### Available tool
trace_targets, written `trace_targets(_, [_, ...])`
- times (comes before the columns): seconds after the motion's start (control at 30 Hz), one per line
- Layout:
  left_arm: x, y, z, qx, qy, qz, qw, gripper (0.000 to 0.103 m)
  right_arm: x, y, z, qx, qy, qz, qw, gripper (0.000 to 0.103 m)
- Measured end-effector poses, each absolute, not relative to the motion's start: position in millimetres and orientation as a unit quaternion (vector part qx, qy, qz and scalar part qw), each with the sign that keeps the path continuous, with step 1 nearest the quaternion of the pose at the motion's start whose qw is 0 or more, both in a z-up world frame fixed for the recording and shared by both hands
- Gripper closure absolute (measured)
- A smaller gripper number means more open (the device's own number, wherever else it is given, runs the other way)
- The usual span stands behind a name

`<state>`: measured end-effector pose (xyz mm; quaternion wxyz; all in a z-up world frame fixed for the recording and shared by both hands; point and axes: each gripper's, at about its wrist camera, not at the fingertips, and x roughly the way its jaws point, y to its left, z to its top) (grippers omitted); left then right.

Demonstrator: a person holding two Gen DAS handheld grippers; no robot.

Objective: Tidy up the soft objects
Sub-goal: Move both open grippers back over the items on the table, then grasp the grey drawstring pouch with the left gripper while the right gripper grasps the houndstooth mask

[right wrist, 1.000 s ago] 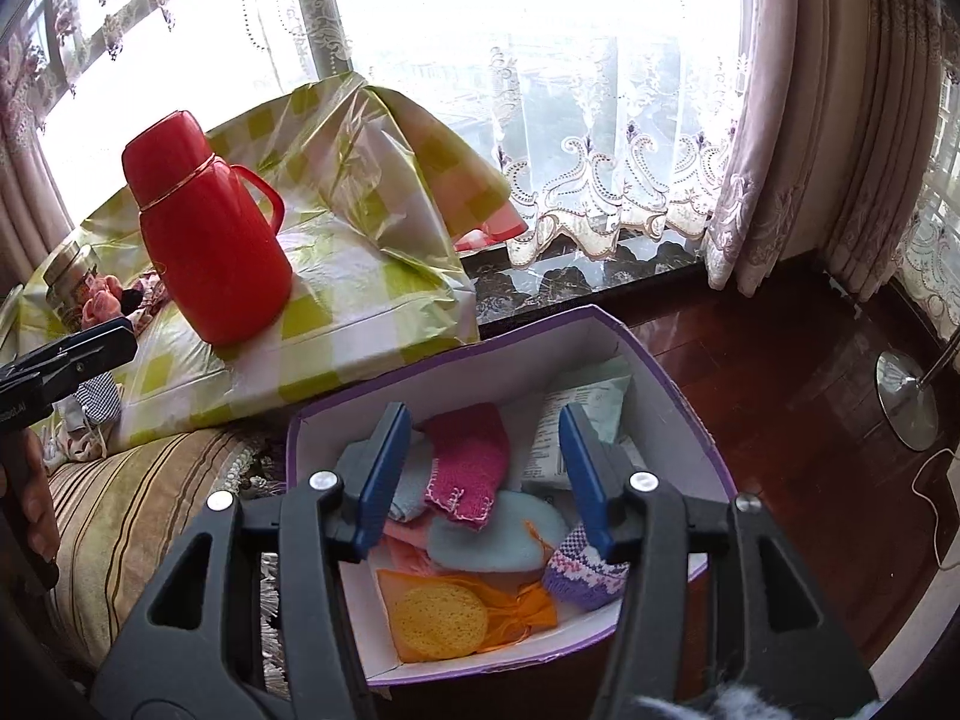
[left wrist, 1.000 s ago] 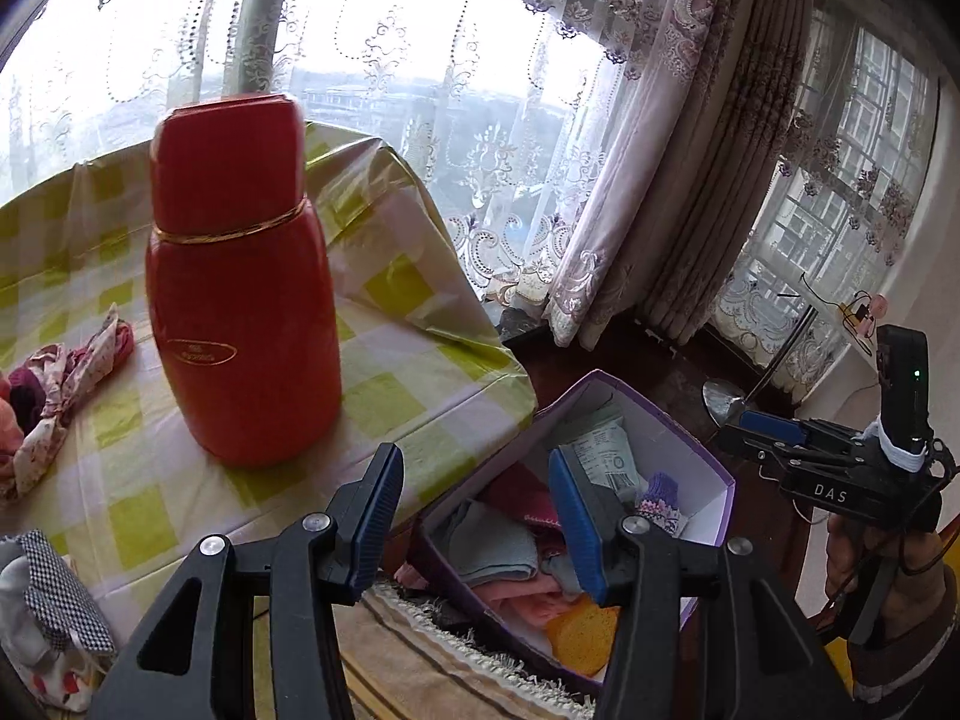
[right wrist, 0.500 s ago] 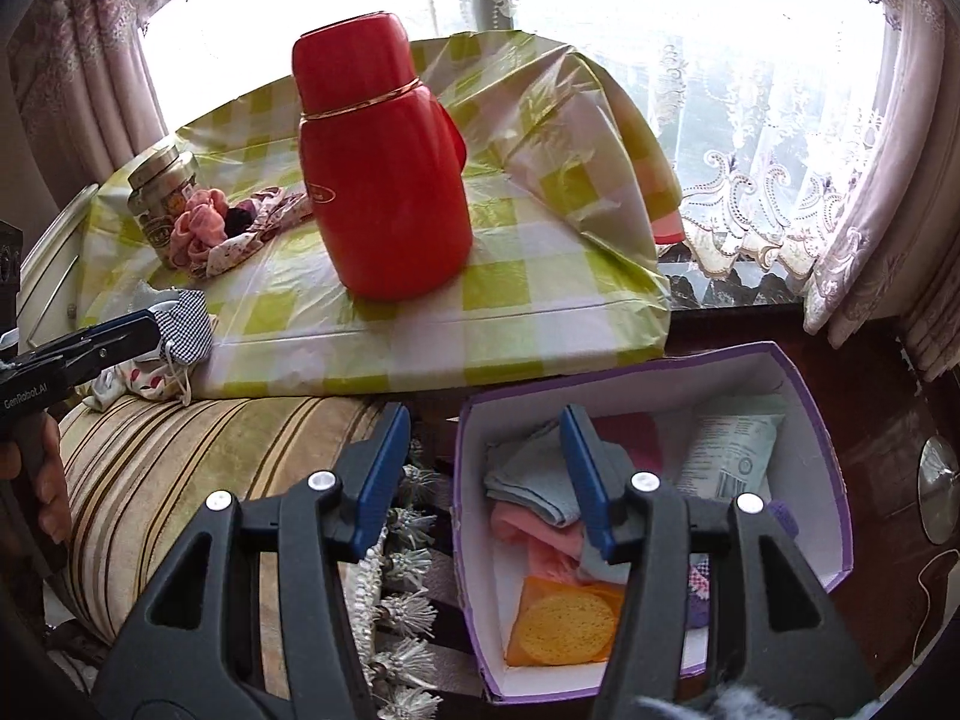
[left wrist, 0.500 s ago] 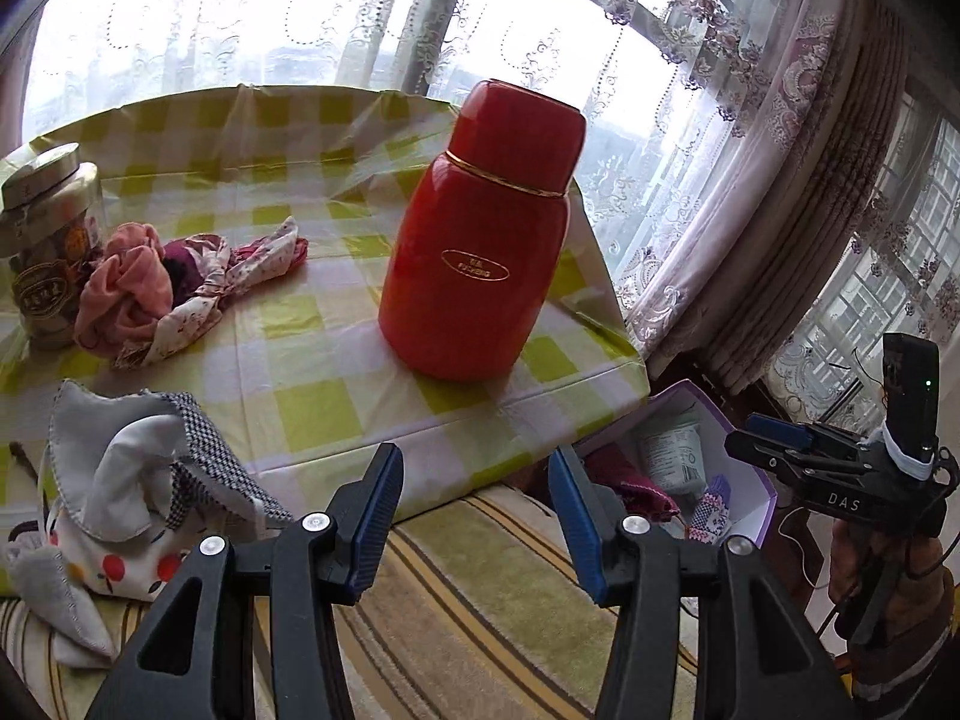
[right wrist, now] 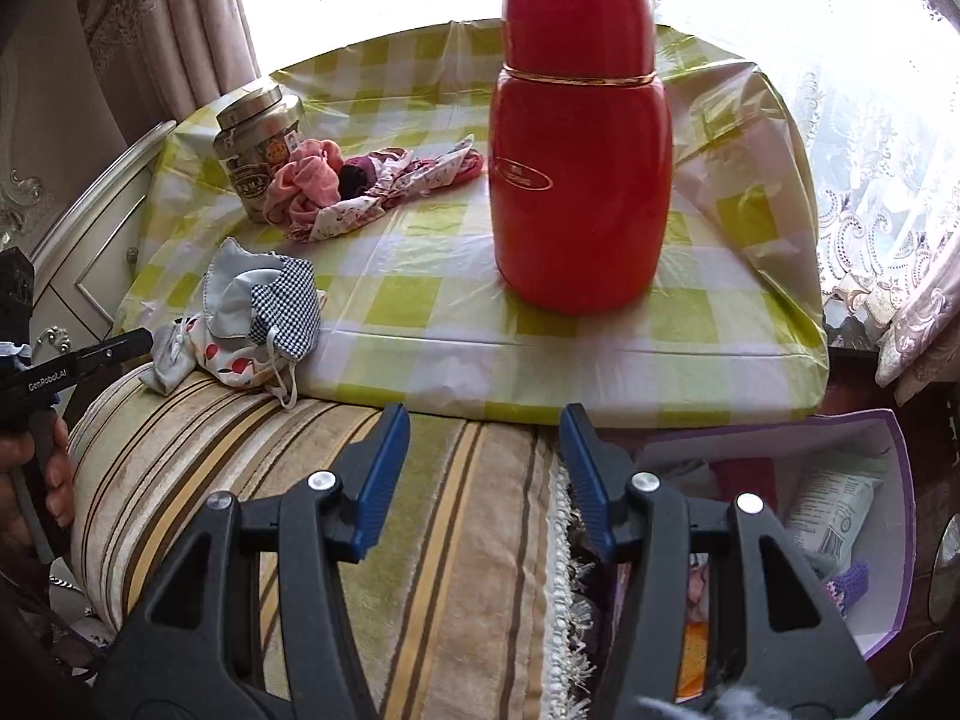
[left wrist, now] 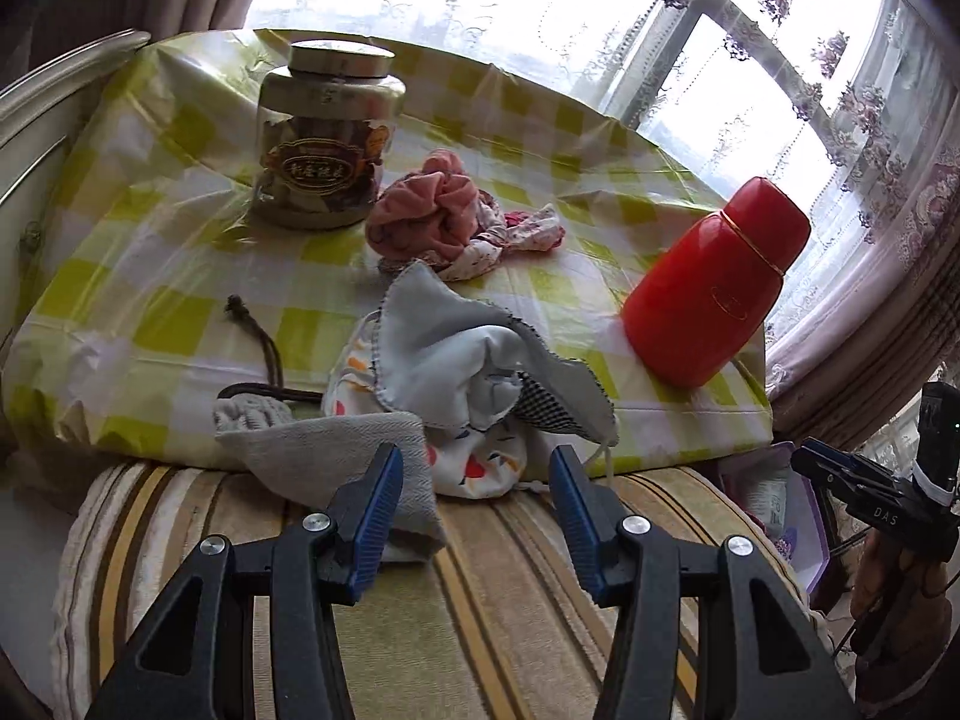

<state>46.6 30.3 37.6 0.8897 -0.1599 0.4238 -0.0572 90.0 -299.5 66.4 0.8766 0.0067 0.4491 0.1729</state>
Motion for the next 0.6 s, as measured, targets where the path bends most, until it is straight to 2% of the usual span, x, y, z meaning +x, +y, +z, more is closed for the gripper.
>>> trace_targets(0.2, [42.7,72.9,25.1,-0.197,0.436,-0.014,0.878,0.051,102.2,-253.4,67.5,-0.017,0.447,0.215,0.868,0.047])
trace_targets(0.3, [47.2,87.7,16.3,-0.222,0.447,0.004,0.867,0.045,107.6,-231.6,67.7,-0.028,0.448,0.234,0.863,0.047])
trace_targets(0.43, [53.9,99.0,3.0,-0.25,0.465,0.01,0.849,0.043,116.6,-203.7,63.6,-0.042,0.454,0.256,0.852,0.046])
trace_targets(0.5, [58.5,102.1,-4.3,-0.262,0.477,0.008,0.839,0.043,121.1,-189.8,61.2,-0.05,0.455,0.267,0.848,0.04])
trace_targets(0.6, [64.7,105.0,-11.5,-0.27,0.487,0.002,0.83,0.043,128.7,-170.3,55.9,-0.061,0.459,0.282,0.84,0.037])
